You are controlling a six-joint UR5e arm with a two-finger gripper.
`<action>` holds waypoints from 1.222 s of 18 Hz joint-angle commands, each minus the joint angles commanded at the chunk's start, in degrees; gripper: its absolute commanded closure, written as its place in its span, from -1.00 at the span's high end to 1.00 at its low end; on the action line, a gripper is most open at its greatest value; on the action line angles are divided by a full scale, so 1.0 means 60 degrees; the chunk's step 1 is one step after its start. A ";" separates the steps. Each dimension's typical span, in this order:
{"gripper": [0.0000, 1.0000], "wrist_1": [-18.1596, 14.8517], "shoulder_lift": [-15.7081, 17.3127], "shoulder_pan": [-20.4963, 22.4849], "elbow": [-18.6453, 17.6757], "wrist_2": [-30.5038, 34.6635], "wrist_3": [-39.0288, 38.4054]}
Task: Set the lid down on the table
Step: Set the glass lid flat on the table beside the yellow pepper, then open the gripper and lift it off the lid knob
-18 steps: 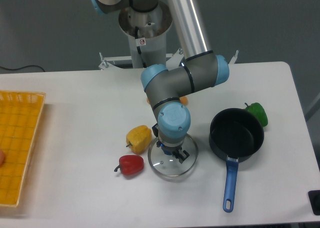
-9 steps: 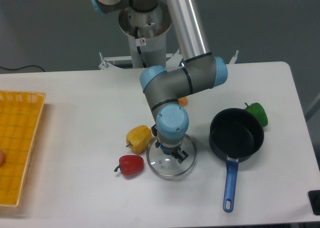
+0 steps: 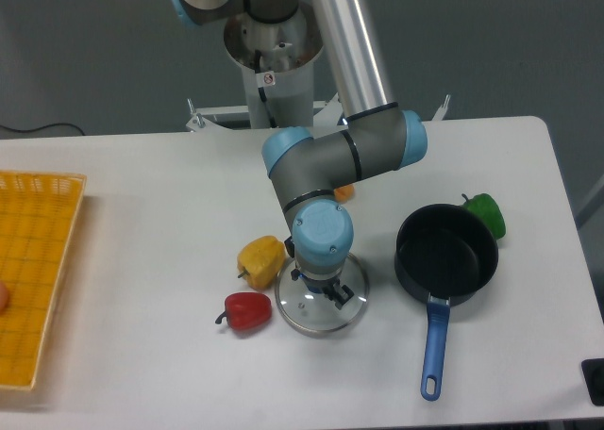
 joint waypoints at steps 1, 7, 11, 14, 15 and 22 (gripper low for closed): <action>0.48 0.0000 0.0000 0.0000 0.0000 0.0000 -0.0014; 0.70 0.0000 0.0015 0.0000 0.0044 -0.0015 0.0015; 1.00 0.0058 0.0132 0.0058 0.0307 -0.0044 0.0000; 1.00 0.0088 0.0249 0.0088 0.0556 -0.0059 0.0044; 1.00 0.0102 0.0351 0.0131 0.0702 -0.0088 0.0044; 1.00 0.1245 0.1098 0.0337 0.0777 -0.0073 0.0439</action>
